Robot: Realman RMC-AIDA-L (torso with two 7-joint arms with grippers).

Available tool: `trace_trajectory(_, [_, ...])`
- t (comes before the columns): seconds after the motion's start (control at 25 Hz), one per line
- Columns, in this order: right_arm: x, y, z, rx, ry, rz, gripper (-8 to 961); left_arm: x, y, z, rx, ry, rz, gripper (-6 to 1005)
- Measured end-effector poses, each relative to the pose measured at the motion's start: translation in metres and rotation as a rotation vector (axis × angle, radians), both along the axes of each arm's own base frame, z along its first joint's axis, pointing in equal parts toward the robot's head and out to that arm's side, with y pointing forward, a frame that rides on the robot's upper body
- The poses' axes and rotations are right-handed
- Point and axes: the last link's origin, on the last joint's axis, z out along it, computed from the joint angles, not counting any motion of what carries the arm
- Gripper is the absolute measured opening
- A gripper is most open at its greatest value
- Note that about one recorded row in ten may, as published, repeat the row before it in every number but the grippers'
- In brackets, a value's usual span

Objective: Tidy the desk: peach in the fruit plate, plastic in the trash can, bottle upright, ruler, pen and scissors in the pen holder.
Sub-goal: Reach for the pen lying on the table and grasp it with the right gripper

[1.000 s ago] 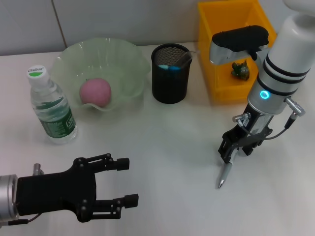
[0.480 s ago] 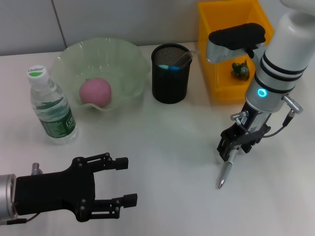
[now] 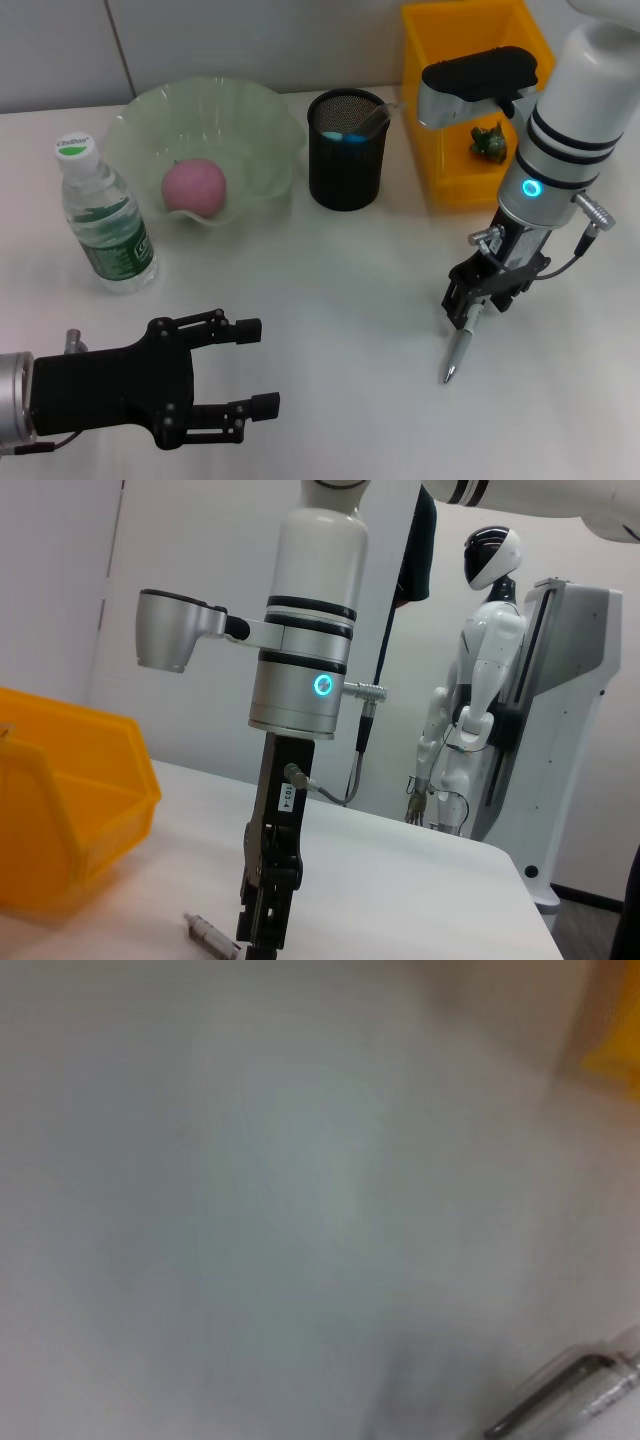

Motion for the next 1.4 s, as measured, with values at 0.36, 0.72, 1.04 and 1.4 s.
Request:
trace_trajectory(0.36, [0.0026,-0.0009,0.0002,-0.004,-0.016,-0.005,600,-0.0004,0.0011,0.0023,0.010,0.007,-0.007,815])
trace_trajectory(0.72, [0.0038,-0.0018,-0.0007,-0.008,-0.020,-0.008,600,-0.0007,0.0009,0.0023,0.009,0.009,-0.006,815])
trace_trajectory(1.04, [0.0054,-0.0014,0.0008,-0.003,-0.025,-0.012,600,-0.0008,0.0009,0.0023,0.009,0.009,-0.006,815])
trace_trajectory(1.4, [-0.0015,0.0025,0.0012,0.003,-0.019,0.008,595,0.0001,0.0016,0.0023,0.008,0.008,-0.010,816])
